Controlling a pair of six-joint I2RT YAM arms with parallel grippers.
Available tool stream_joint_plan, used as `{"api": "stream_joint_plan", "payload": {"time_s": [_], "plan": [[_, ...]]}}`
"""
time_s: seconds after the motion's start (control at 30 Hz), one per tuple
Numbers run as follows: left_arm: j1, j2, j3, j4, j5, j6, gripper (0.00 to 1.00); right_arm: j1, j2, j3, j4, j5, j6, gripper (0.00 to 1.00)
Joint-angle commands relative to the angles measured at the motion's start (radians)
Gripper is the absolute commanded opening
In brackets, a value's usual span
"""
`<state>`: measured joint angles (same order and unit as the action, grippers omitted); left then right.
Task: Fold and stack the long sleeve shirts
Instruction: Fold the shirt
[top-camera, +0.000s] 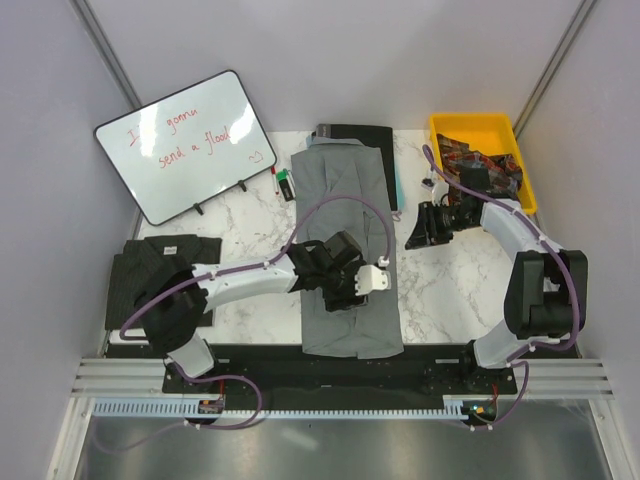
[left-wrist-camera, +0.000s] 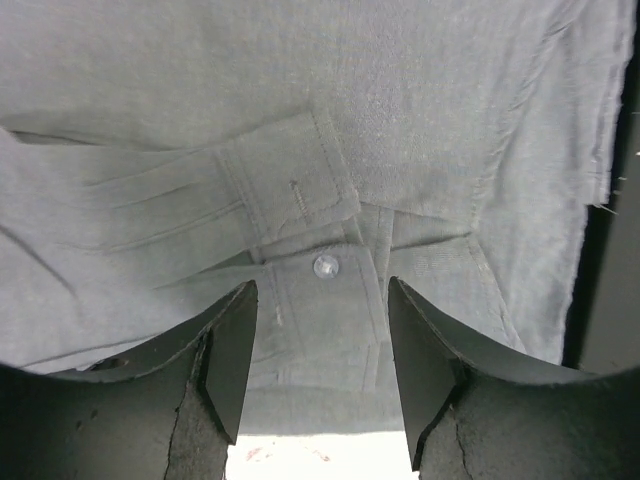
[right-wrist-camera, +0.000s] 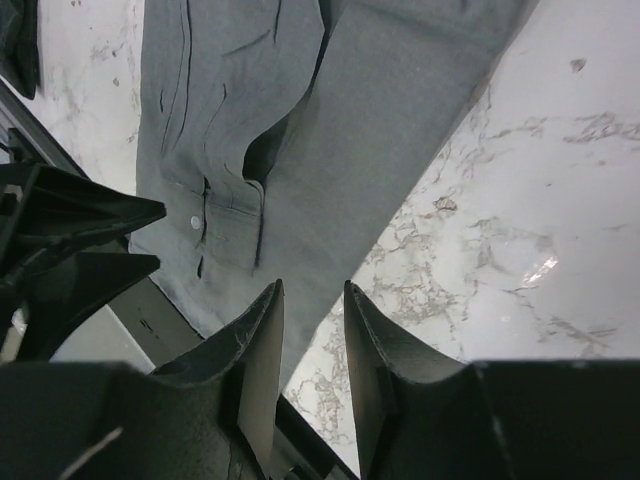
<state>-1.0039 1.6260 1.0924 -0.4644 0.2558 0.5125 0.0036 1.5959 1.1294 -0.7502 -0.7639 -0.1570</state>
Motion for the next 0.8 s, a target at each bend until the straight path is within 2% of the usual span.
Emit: {"api": "stream_joint_plan", "payload": {"time_s": [0.0, 0.2, 0.43, 0.63, 0.77], "plan": [[-0.051, 0.044, -0.012, 0.147, -0.121, -0.020, 0.63, 0.010, -0.047, -0.072, 0.074, -0.058, 0.049, 0.38], [-0.110, 0.097, 0.001, 0.198, -0.136, -0.049, 0.62, 0.053, -0.030, -0.146, 0.135, -0.078, 0.100, 0.36], [-0.121, 0.163, 0.035, 0.208, -0.124, -0.097, 0.60, 0.111, -0.007, -0.178, 0.206, -0.081, 0.146, 0.36], [-0.122, 0.189, 0.031, 0.231, -0.202, -0.098, 0.53, 0.131, 0.028, -0.194, 0.204, -0.063, 0.143, 0.38], [-0.122, 0.166, 0.027, 0.231, -0.199, -0.094, 0.43, 0.133, 0.071, -0.188, 0.178, -0.054, 0.123, 0.38]]}}
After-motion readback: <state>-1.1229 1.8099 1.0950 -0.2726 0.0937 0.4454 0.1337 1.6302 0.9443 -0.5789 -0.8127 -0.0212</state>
